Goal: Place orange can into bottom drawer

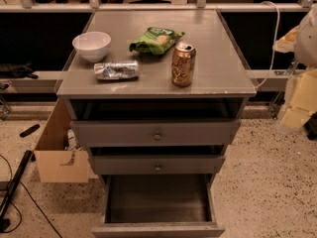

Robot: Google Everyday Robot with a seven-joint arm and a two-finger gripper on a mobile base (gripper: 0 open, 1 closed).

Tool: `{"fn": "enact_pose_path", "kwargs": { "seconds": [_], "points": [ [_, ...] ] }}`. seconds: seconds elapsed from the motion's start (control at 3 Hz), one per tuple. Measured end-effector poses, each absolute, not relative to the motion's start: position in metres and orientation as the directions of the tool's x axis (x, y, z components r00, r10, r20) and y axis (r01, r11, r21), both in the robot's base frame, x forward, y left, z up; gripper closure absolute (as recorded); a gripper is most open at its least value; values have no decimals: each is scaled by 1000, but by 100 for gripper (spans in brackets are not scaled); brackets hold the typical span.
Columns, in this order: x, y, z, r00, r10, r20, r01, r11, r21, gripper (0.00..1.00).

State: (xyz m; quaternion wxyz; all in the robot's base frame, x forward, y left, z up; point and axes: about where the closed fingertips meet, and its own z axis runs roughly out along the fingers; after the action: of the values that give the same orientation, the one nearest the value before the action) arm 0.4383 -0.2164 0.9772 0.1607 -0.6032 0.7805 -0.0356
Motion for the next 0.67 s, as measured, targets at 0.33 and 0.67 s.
{"fn": "enact_pose_path", "kwargs": {
  "seconds": [0.33, 0.67],
  "points": [
    [441, -214, 980, -213, -953, -216, -929, 266, -258, 0],
    [469, -203, 988, -150, -946, -287, -934, 231, -274, 0]
  ]
}}
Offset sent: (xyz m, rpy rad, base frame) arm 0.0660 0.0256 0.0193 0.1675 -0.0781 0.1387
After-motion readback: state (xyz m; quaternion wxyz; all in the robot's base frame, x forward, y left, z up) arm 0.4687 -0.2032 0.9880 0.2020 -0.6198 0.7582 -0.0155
